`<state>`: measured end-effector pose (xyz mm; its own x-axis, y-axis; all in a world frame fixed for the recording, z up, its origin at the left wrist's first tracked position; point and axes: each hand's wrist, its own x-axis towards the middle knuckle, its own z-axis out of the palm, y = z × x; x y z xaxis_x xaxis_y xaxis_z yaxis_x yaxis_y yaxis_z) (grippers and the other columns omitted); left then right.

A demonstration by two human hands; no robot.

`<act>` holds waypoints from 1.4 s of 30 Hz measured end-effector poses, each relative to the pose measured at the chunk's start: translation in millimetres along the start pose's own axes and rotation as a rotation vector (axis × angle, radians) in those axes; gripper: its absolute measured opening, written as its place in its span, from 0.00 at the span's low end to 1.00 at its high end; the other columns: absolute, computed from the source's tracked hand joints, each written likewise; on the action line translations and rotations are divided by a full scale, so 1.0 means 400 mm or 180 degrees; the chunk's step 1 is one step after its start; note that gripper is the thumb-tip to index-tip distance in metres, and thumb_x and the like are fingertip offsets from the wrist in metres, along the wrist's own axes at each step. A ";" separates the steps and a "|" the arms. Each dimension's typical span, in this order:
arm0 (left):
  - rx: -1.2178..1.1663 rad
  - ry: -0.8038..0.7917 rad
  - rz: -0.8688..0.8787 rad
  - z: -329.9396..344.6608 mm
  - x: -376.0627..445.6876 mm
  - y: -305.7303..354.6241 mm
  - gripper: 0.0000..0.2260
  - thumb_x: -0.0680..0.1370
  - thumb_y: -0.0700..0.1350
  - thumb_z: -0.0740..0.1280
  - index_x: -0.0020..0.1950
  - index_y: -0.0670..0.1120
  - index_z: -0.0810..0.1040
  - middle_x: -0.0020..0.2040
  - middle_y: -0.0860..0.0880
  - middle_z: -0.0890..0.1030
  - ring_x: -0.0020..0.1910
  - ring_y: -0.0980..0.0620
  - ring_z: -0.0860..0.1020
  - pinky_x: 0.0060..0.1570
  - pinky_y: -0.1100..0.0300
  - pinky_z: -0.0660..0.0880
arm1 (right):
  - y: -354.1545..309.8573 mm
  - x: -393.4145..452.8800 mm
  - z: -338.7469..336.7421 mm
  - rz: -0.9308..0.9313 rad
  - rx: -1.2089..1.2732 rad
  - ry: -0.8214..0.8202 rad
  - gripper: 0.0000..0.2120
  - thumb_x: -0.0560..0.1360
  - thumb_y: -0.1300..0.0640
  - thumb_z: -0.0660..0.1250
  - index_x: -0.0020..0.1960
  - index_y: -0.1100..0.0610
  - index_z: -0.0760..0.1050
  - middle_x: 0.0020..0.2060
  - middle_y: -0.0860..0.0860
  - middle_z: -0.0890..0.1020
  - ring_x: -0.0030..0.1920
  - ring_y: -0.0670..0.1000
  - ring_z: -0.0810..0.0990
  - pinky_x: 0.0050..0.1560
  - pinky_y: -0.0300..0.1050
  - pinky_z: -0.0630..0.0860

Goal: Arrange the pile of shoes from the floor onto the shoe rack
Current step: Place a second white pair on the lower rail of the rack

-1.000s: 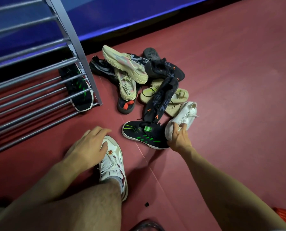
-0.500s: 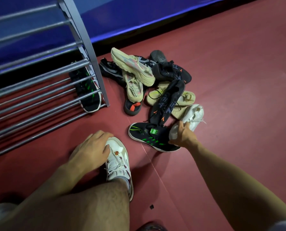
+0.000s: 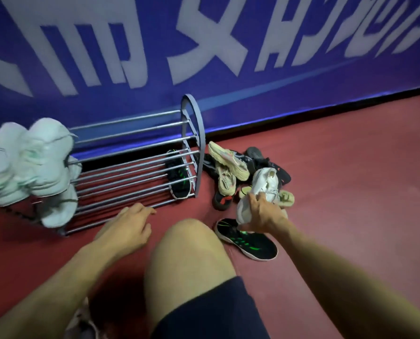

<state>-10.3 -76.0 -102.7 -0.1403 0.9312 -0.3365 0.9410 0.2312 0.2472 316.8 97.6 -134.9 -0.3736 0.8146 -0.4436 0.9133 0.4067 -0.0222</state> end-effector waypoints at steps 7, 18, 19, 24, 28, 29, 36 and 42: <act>-0.0040 0.0486 -0.0115 -0.068 -0.227 -0.124 0.19 0.79 0.49 0.64 0.71 0.53 0.74 0.65 0.51 0.75 0.63 0.45 0.75 0.67 0.52 0.71 | -0.141 -0.100 -0.283 -0.0441 -0.0575 0.0178 0.56 0.63 0.29 0.74 0.78 0.57 0.56 0.67 0.62 0.69 0.61 0.60 0.77 0.61 0.48 0.74; -0.0246 0.0417 -0.0730 -0.056 -0.402 -0.311 0.20 0.80 0.51 0.61 0.72 0.56 0.70 0.67 0.52 0.72 0.64 0.46 0.74 0.66 0.52 0.72 | -0.530 -0.175 -0.256 -0.1292 -0.1126 -0.0307 0.49 0.63 0.27 0.72 0.72 0.57 0.67 0.62 0.58 0.73 0.59 0.59 0.78 0.58 0.47 0.76; -0.0305 0.0384 -0.0811 -0.044 -0.402 -0.326 0.20 0.80 0.51 0.61 0.73 0.55 0.70 0.67 0.51 0.72 0.65 0.45 0.73 0.66 0.51 0.71 | -0.568 -0.169 -0.236 -0.1426 -0.1164 -0.0329 0.51 0.63 0.27 0.72 0.74 0.58 0.64 0.63 0.59 0.72 0.59 0.60 0.78 0.58 0.49 0.76; -0.0485 0.0276 -0.1116 0.028 -0.365 -0.402 0.21 0.79 0.50 0.61 0.73 0.55 0.68 0.70 0.51 0.68 0.66 0.43 0.70 0.67 0.45 0.71 | -0.751 -0.124 -0.136 -0.1870 -0.1111 -0.0330 0.52 0.63 0.29 0.73 0.78 0.50 0.57 0.66 0.58 0.66 0.57 0.63 0.80 0.54 0.57 0.80; -0.0485 0.0520 -0.1299 0.073 -0.277 -0.464 0.22 0.80 0.49 0.61 0.74 0.50 0.67 0.71 0.51 0.66 0.66 0.44 0.67 0.65 0.46 0.72 | -0.880 -0.034 -0.058 -0.1989 -0.1028 -0.0226 0.46 0.66 0.33 0.74 0.77 0.43 0.58 0.68 0.58 0.61 0.55 0.62 0.81 0.49 0.57 0.79; -0.0481 0.0606 -0.1345 0.087 -0.247 -0.481 0.21 0.80 0.49 0.61 0.73 0.49 0.67 0.71 0.50 0.66 0.66 0.44 0.67 0.65 0.46 0.72 | -0.910 -0.008 -0.040 -0.1987 -0.0959 -0.0174 0.43 0.67 0.35 0.74 0.76 0.44 0.59 0.69 0.59 0.60 0.55 0.63 0.81 0.49 0.57 0.80; -0.0291 0.0971 -0.1533 0.165 -0.052 -0.558 0.27 0.79 0.52 0.65 0.75 0.44 0.65 0.72 0.46 0.67 0.68 0.42 0.66 0.63 0.44 0.72 | -1.052 0.169 0.070 -0.2160 -0.0698 0.0289 0.29 0.71 0.47 0.72 0.69 0.50 0.68 0.66 0.57 0.63 0.58 0.60 0.76 0.46 0.55 0.80; -0.0130 0.0810 -0.1517 0.223 0.050 -0.582 0.30 0.80 0.50 0.63 0.80 0.49 0.58 0.78 0.46 0.60 0.73 0.42 0.62 0.68 0.41 0.64 | -1.088 0.235 0.174 -0.2239 -0.0472 0.0814 0.25 0.78 0.45 0.64 0.73 0.50 0.68 0.75 0.64 0.63 0.67 0.64 0.71 0.59 0.61 0.76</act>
<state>-204.8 -136.3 -248.0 -0.6236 0.7581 -0.1907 0.7428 0.6507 0.1577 -104.5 -31.7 -229.2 -0.9018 0.4061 -0.1477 0.4215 0.9019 -0.0943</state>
